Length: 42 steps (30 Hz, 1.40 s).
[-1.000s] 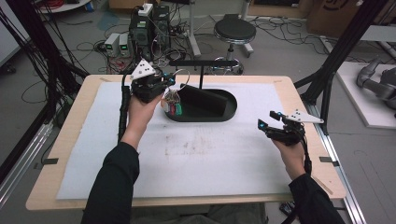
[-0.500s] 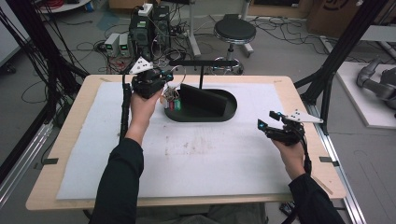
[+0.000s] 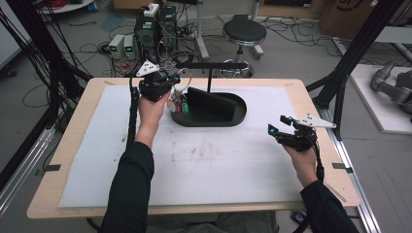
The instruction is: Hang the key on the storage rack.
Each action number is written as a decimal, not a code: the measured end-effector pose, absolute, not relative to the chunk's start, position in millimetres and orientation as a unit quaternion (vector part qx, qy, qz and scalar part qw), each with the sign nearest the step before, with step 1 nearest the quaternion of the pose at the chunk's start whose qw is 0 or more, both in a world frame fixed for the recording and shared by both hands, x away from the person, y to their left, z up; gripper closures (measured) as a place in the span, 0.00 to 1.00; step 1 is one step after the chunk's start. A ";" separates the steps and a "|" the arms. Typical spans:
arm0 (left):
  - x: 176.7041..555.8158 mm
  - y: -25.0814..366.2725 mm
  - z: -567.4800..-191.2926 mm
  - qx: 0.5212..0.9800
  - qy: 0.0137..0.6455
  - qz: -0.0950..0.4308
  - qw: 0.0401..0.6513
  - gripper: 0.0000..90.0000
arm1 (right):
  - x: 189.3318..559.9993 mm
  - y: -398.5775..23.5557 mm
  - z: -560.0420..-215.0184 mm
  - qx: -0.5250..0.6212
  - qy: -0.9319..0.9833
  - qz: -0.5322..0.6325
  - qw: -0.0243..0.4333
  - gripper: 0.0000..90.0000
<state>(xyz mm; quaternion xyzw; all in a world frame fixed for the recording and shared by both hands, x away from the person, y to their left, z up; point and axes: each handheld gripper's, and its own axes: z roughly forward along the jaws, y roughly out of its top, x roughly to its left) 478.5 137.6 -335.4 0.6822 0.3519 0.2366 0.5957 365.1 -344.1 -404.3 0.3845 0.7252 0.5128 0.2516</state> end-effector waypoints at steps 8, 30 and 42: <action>482.1 138.3 -339.6 0.680 0.362 0.238 0.591 0.96 | 365.1 -344.1 -404.3 0.383 0.725 0.513 0.252 0.34; 485.3 135.0 -343.6 0.675 0.395 0.260 0.566 0.87 | 365.4 -344.6 -404.6 0.383 0.726 0.513 0.251 0.34; 465.2 132.1 -336.0 0.691 0.383 0.310 0.529 0.59 | 365.2 -345.0 -404.4 0.384 0.726 0.513 0.251 0.34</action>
